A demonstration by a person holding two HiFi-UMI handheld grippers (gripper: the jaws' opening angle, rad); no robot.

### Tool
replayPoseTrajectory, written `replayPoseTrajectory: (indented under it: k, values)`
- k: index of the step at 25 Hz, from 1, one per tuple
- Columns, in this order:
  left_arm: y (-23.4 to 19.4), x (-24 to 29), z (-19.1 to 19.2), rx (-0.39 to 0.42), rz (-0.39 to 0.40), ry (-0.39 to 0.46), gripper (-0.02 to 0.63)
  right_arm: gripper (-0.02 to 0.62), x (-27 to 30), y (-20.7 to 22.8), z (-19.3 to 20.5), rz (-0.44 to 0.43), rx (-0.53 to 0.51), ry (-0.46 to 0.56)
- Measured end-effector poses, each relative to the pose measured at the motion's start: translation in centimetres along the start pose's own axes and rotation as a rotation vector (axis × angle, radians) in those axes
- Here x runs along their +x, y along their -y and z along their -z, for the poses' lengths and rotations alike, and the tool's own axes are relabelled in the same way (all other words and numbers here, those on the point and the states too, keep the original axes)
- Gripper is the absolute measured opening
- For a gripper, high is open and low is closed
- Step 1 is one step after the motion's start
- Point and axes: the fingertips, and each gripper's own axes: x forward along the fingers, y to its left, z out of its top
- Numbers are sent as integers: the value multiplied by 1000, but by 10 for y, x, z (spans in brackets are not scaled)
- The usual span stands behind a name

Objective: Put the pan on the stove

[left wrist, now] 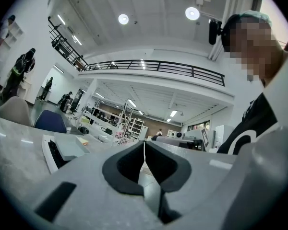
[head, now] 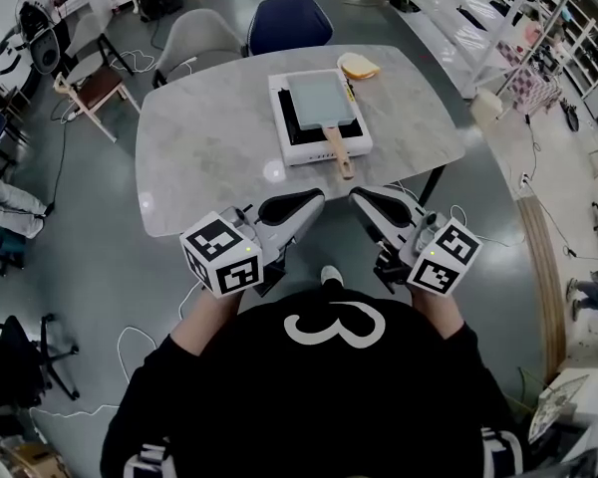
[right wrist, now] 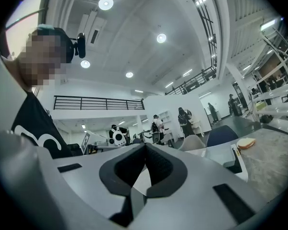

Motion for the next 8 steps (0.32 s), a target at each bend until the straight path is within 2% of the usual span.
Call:
replayPoseTrajectory:
  k: [8]
  values:
    - [-5, 2, -3, -3, -1, 14, 21, 14, 0, 5, 0, 7, 14, 0]
